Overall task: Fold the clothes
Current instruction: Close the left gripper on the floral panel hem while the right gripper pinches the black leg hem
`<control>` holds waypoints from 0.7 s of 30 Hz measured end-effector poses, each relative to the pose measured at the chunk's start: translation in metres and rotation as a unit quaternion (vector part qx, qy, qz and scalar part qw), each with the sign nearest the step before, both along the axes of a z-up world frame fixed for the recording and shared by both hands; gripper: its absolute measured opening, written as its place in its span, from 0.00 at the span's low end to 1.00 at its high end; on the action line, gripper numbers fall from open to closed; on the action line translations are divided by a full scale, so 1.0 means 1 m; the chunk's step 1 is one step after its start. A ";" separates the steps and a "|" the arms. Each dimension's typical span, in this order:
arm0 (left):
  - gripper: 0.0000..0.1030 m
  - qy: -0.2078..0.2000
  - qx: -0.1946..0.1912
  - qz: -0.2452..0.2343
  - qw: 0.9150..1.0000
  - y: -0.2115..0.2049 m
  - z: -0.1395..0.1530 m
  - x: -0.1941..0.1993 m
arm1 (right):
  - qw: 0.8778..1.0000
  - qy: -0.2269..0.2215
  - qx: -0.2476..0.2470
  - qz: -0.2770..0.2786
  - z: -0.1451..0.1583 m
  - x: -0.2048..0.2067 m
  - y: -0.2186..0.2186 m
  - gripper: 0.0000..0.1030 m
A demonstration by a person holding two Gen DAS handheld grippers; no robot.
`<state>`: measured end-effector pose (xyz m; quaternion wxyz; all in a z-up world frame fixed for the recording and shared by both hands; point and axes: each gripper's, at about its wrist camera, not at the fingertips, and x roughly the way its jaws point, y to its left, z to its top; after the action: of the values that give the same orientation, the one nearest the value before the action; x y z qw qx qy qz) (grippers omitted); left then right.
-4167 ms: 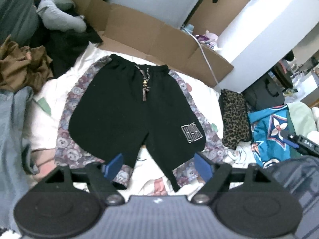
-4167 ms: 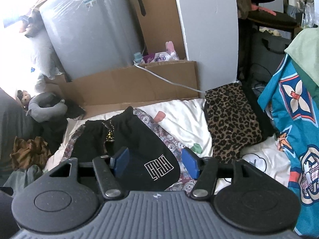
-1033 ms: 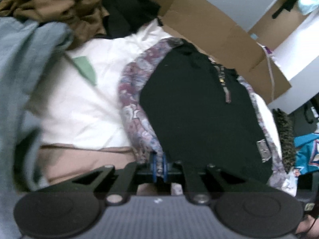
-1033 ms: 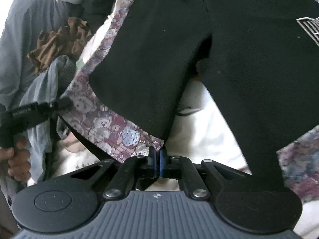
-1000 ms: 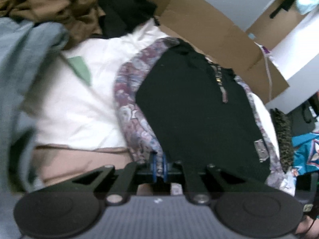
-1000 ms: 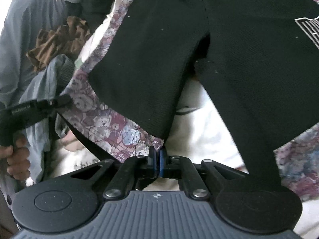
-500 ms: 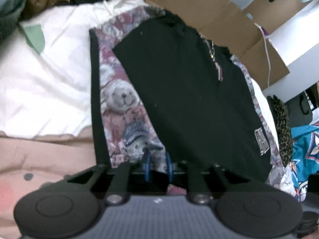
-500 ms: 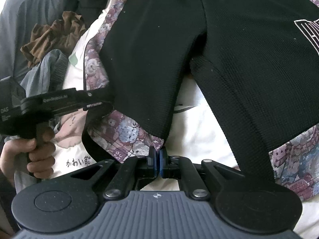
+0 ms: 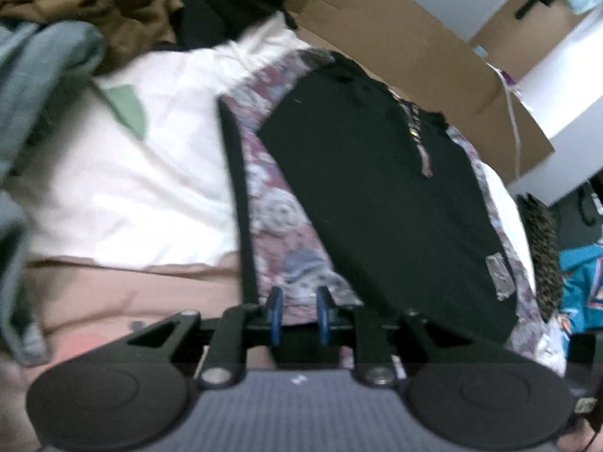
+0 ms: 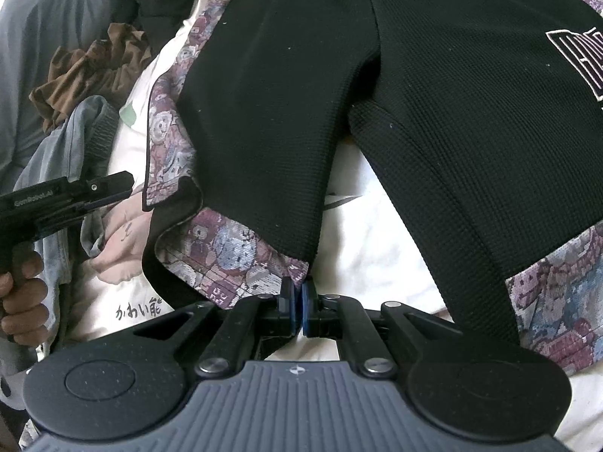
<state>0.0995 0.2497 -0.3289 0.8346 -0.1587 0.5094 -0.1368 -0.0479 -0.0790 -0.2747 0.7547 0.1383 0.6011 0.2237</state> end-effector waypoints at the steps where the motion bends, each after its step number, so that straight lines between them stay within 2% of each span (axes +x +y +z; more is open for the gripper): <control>1: 0.19 0.002 0.004 0.005 1.000 0.001 -0.002 0.001 | 1.000 0.000 0.000 0.000 0.000 0.000 0.000 0.01; 5: 0.19 0.012 0.015 0.019 1.000 -0.002 -0.011 0.006 | 1.000 0.002 -0.002 0.002 0.000 0.001 -0.001 0.02; 15: 0.19 -0.010 0.068 0.023 0.997 -0.015 -0.020 0.008 | 1.000 0.004 -0.011 0.008 -0.001 0.004 0.001 0.03; 21: 0.21 0.010 0.058 0.033 0.998 -0.007 -0.027 0.009 | 1.000 0.007 -0.010 0.011 -0.003 0.006 0.000 0.03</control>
<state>0.1083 0.2430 -0.3556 0.8411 -0.1286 0.5195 -0.0779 -0.0422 -0.0789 -0.2776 0.7494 0.1253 0.6099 0.2253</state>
